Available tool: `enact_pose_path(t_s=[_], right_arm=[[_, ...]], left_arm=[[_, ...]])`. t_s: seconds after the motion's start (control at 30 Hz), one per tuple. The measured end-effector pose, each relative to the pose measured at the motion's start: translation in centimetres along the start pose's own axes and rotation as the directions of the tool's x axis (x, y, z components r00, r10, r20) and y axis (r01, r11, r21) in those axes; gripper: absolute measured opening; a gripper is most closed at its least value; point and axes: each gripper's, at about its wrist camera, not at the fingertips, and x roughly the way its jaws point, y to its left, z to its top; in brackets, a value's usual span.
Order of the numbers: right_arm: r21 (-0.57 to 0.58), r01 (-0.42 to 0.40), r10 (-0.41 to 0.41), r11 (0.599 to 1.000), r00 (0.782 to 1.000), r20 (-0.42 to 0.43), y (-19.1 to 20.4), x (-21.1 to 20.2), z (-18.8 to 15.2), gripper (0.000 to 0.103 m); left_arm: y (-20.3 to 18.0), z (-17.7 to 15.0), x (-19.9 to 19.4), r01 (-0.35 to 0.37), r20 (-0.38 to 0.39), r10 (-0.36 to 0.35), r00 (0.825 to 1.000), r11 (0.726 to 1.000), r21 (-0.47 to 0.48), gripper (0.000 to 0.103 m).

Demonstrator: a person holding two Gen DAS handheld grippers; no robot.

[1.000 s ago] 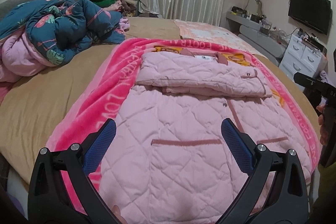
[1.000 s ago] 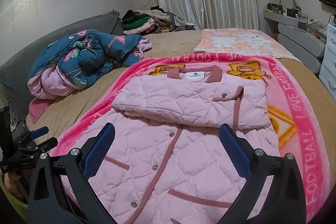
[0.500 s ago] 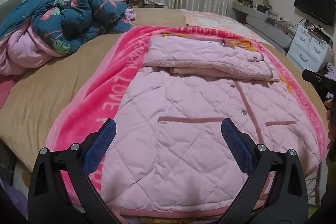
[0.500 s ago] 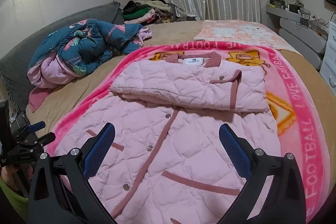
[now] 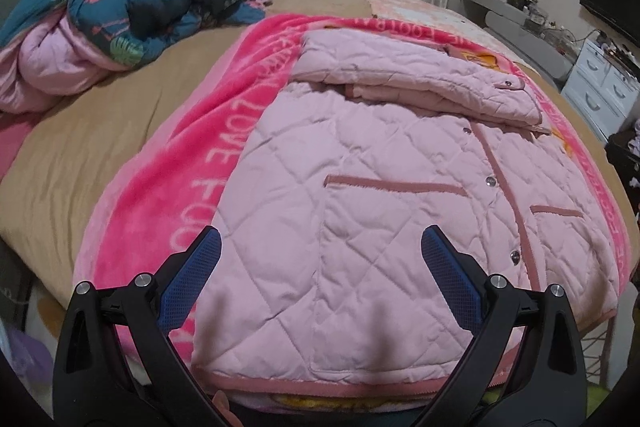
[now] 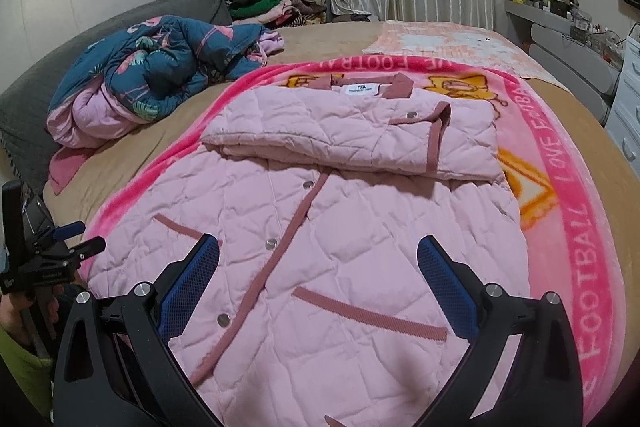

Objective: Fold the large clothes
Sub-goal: 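Move both tools to the jacket hem and grasp it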

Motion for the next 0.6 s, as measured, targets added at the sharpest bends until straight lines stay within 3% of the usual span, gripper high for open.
enact_pose_path(t_s=[0.37,0.6], right_arm=[[0.01,0.002,-0.001,1.0,1.0,-0.026,-1.3,-0.3,-1.6,0.099],[0.016,0.046,-0.045,0.999,0.997,-0.067,-3.2,-1.1,-3.5,0.099]], left_arm=[[2.5,-0.9,2.5,-0.045,-0.127,0.032,0.991,0.994,-0.098,0.094],[5.6,-1.8,5.6,-0.043,-0.265,-0.023,0.964,0.97,-0.24,0.094]])
